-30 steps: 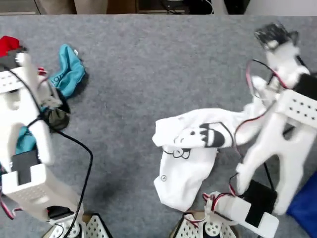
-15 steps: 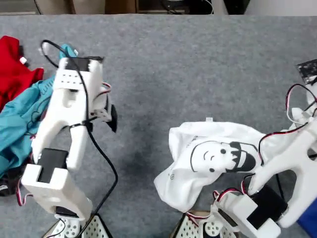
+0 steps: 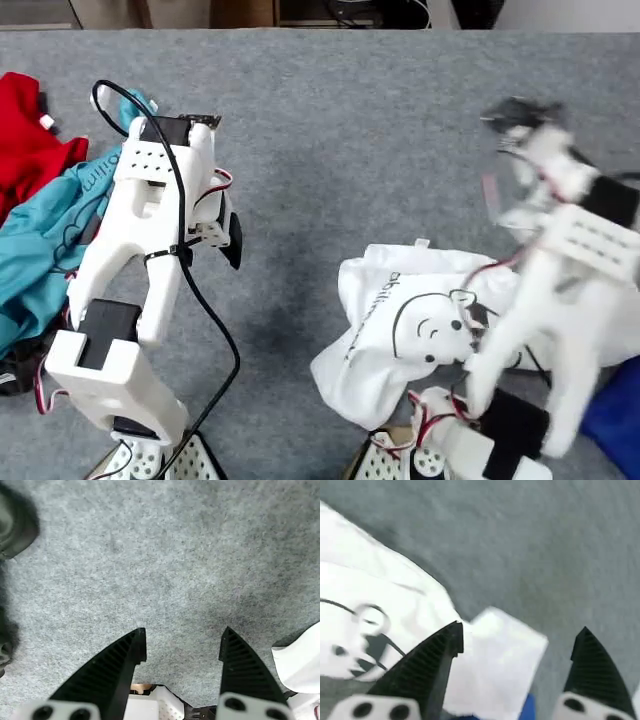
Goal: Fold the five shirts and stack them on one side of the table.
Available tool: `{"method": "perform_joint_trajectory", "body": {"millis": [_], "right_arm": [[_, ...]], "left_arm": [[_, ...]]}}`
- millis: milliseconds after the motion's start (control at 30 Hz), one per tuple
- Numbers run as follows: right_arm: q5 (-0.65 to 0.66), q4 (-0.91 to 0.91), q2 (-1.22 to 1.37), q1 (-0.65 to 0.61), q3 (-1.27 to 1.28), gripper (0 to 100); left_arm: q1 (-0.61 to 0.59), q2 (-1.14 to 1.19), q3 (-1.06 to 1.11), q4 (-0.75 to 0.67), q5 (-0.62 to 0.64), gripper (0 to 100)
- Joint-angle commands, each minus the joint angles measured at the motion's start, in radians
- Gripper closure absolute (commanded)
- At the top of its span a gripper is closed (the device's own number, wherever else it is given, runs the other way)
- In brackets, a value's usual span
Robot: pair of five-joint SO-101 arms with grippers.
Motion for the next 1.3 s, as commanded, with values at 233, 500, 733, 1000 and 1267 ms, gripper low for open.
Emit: {"method": "perform_joint_trajectory", "body": {"millis": [233, 500, 733, 1000, 1267], "right_arm": [[-0.189, -0.077, 0.196, -0.14, 0.002, 65.2], [-0.19, -0.038, 0.302, 0.124, -0.084, 65.2], [-0.261, -0.083, 0.311, 0.236, -0.154, 65.2], [-0.451, -0.269, 0.349, 0.248, -0.153, 65.2], [-0.562, -0.29, 0.565, 0.274, -0.176, 65.2]], "left_arm": [[0.015, -0.054, -0.011, 0.009, -0.003, 76], [0.19, -0.047, -0.14, 0.006, -0.002, 75], [0.376, -0.047, -0.199, -0.239, 0.109, 75], [0.489, -0.045, -0.11, -0.577, 0.318, 75], [0.552, -0.045, 0.104, -0.804, 0.394, 75]]}}
